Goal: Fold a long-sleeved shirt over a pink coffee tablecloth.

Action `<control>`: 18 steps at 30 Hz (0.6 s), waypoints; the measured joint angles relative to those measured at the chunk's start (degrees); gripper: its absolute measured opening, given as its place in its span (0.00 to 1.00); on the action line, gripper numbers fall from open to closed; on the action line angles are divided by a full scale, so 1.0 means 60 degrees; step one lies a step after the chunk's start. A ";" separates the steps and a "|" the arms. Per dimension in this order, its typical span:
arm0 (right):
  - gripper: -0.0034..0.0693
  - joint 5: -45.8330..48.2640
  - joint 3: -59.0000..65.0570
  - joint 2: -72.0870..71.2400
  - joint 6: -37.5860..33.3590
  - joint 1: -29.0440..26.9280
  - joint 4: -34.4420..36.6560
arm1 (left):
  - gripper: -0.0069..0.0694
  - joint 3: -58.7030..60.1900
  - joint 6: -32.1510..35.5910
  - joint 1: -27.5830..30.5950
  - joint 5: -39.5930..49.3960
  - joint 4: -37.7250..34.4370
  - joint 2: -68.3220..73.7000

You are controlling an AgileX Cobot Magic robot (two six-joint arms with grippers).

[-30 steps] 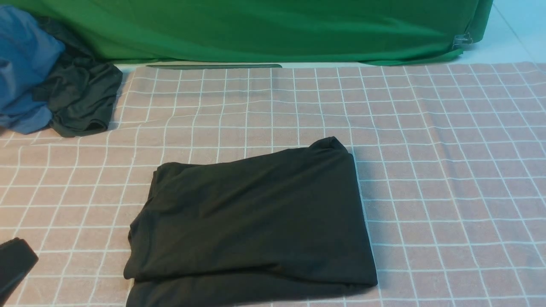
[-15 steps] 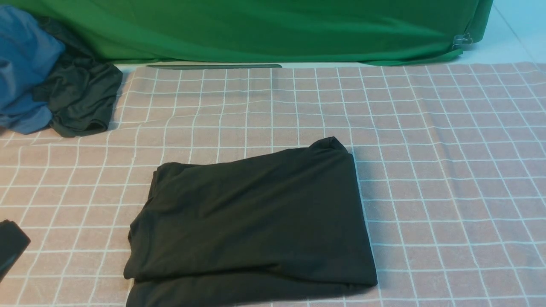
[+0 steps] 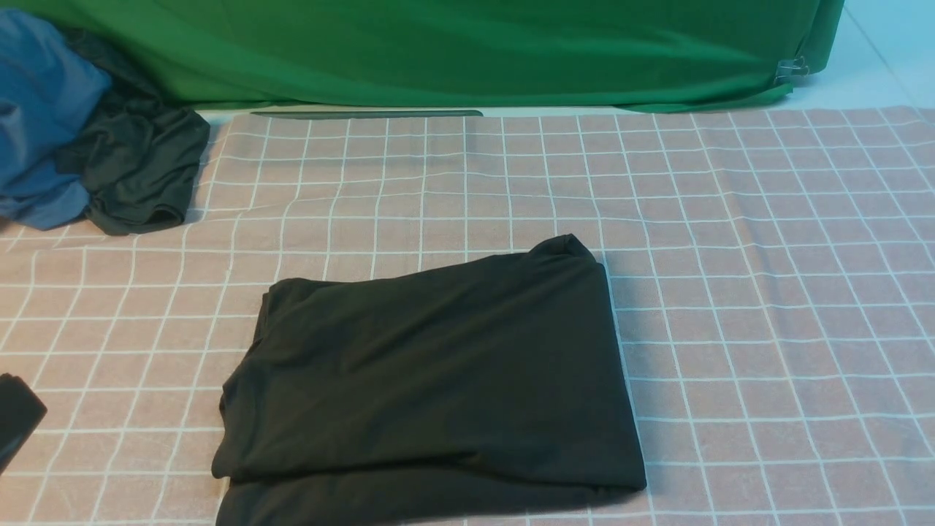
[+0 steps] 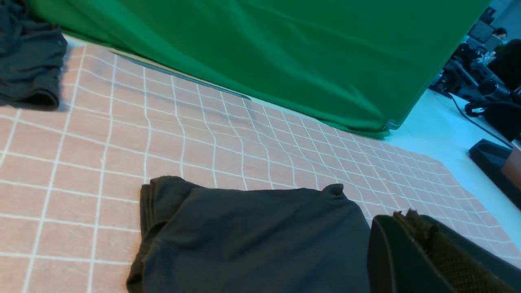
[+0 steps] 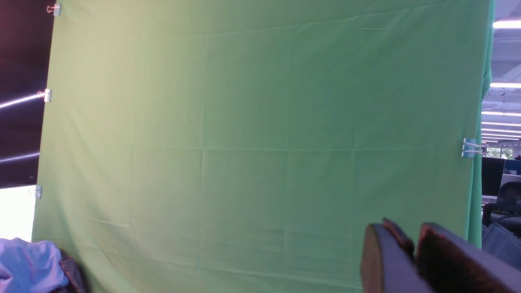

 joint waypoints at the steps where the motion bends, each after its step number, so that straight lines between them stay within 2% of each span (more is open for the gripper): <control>1: 0.28 0.0000 0.0000 0.0000 0.0000 0.0000 0.0000 | 0.11 0.0088 0.0161 0.0000 -0.0262 0.0051 0.0000; 8: 0.31 0.0000 0.0000 0.0000 0.0000 0.0000 0.0000 | 0.11 0.1257 0.0950 0.0230 -0.2313 0.0318 -0.0063; 11: 0.32 0.0000 0.0000 0.0000 -0.0009 0.0000 0.0000 | 0.11 0.2301 0.1162 0.1051 -0.3069 0.0327 -0.0292; 18: 0.32 0.0000 0.0000 0.0000 -0.0009 0.0000 0.0000 | 0.11 0.4165 0.1169 0.3121 -0.3336 0.0327 -0.0841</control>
